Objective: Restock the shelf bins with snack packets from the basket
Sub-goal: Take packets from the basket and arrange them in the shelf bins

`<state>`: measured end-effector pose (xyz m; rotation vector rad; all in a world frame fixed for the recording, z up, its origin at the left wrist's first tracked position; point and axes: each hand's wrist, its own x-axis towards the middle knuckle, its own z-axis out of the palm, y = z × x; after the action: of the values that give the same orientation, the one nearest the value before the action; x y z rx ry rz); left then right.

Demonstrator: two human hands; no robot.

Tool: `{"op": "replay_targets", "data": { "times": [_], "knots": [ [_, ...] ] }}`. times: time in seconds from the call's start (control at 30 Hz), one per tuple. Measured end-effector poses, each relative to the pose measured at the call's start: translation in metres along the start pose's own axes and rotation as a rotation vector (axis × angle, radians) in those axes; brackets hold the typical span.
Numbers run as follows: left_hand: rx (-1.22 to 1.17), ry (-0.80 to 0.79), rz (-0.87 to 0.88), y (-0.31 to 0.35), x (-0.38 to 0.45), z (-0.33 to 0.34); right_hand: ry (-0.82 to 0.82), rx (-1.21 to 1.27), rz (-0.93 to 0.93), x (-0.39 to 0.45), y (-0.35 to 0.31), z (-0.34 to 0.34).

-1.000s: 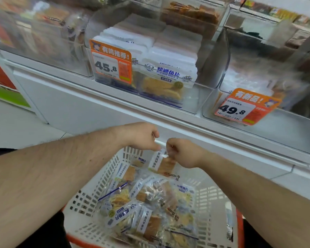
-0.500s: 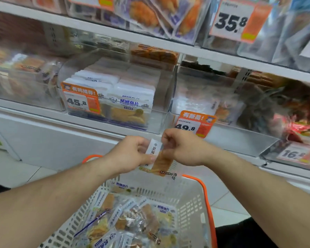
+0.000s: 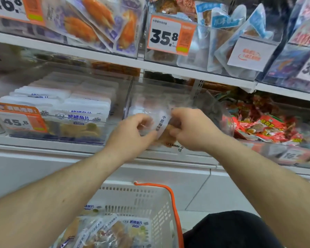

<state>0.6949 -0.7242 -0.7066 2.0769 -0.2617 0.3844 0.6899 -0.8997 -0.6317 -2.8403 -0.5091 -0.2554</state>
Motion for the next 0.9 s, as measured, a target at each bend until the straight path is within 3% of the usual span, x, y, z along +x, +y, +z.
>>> {"op": "replay_targets", "data": {
  "times": [0.1,0.23,0.37,0.53,0.9],
  "knots": [
    [0.407,0.19,0.224,0.005,0.02,-0.004,0.175,-0.077,0.027,0.008,0.021,-0.029],
    [0.573,0.138,0.049,-0.006,0.043,-0.003,0.249,-0.238,-0.025,0.021,0.047,-0.042],
    [0.55,0.107,-0.133,-0.024,0.045,0.006,0.132,-0.313,0.067,0.053,0.081,-0.024],
    [0.644,0.2,-0.142,-0.024,0.044,0.016,-0.112,-0.306,0.171,0.089,0.108,0.014],
    [0.685,0.25,-0.115,-0.033,0.046,0.022,-0.153,-0.345,0.131,0.137,0.129,0.055]
  ]
}}
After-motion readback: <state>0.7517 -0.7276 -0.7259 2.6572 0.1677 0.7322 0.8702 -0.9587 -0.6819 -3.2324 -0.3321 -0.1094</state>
